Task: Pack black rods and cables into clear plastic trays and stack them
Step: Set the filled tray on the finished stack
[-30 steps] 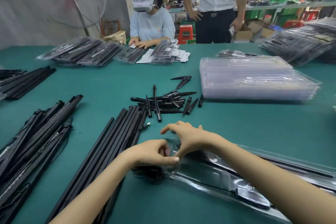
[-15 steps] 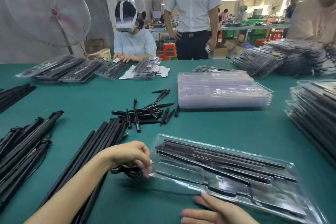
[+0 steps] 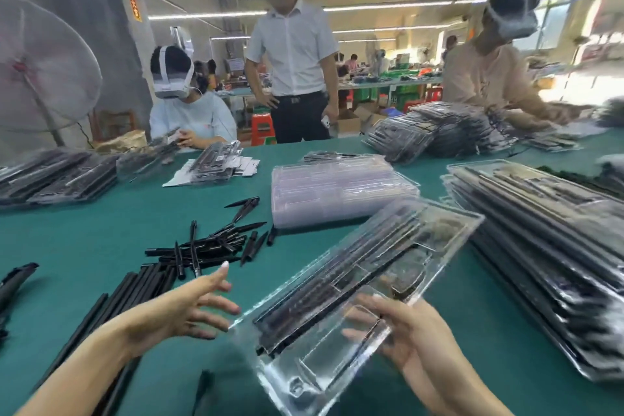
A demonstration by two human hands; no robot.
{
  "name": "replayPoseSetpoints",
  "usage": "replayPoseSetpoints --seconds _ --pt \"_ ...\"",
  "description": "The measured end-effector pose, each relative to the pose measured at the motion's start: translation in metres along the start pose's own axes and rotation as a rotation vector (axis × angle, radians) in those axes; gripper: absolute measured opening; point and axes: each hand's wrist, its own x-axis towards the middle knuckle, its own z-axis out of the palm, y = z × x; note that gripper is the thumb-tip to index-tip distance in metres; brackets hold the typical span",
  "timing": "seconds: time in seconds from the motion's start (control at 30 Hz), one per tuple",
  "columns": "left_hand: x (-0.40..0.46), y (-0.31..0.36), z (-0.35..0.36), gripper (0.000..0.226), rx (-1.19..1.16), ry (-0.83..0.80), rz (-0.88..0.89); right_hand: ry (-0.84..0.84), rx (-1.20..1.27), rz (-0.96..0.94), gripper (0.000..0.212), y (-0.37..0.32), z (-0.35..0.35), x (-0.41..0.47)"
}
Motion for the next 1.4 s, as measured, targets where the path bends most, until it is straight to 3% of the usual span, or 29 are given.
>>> replayPoseSetpoints --seconds 0.13,0.2,0.3,0.37,0.43,0.53,0.63,0.67,0.77,0.9,1.03,1.1,1.17,1.27,1.4 --pt "-0.011 0.046 0.071 0.047 -0.180 -0.227 0.118 -0.051 -0.221 -0.049 0.007 -0.060 -0.004 -0.005" --pt "-0.014 0.077 0.119 0.025 -0.153 -0.270 0.245 -0.058 -0.320 -0.064 0.018 -0.095 -0.008 -0.001" --pt "-0.012 0.118 0.178 0.026 -0.182 -0.303 0.390 0.053 -0.660 -0.057 0.035 -0.157 -0.028 0.005" --pt "-0.005 0.144 0.214 0.020 -0.196 -0.291 0.432 0.087 -0.927 -0.028 0.033 -0.206 -0.048 0.006" --pt "0.008 0.169 0.251 0.033 -0.167 -0.290 0.474 0.124 -1.072 0.024 0.022 -0.250 -0.068 0.005" --pt "0.033 0.200 0.311 0.040 -0.092 -0.278 0.521 0.290 -1.392 0.024 0.027 -0.301 -0.099 0.015" --pt "0.061 0.218 0.361 0.039 -0.025 -0.173 0.493 0.498 -1.883 -0.082 0.032 -0.311 -0.124 0.032" --pt "0.071 0.216 0.374 0.055 0.058 -0.108 0.441 0.532 -1.990 -0.090 0.032 -0.303 -0.136 0.039" --pt "0.085 0.185 0.398 0.099 0.284 0.008 0.358 0.659 -2.118 -0.041 0.036 -0.252 -0.178 0.057" --pt "0.094 0.159 0.402 0.098 0.252 -0.107 0.450 0.821 -2.071 -0.099 0.037 -0.226 -0.194 0.061" --pt "0.095 0.165 0.386 0.092 0.367 -0.094 0.466 0.821 -2.193 0.090 0.039 -0.242 -0.173 0.070" --pt "0.095 0.164 0.380 0.084 0.313 -0.079 0.472 0.819 -2.224 0.001 0.035 -0.242 -0.151 0.082" --pt "0.097 0.156 0.371 0.077 0.223 -0.053 0.476 0.767 -2.237 -0.208 0.036 -0.232 -0.123 0.099" --pt "0.105 0.132 0.340 0.074 0.236 0.000 0.547 0.527 -2.195 -0.432 0.044 -0.201 -0.076 0.131" --pt "0.143 0.097 0.247 0.073 0.579 0.264 0.548 0.104 -2.043 -0.513 0.045 -0.149 -0.015 0.177"
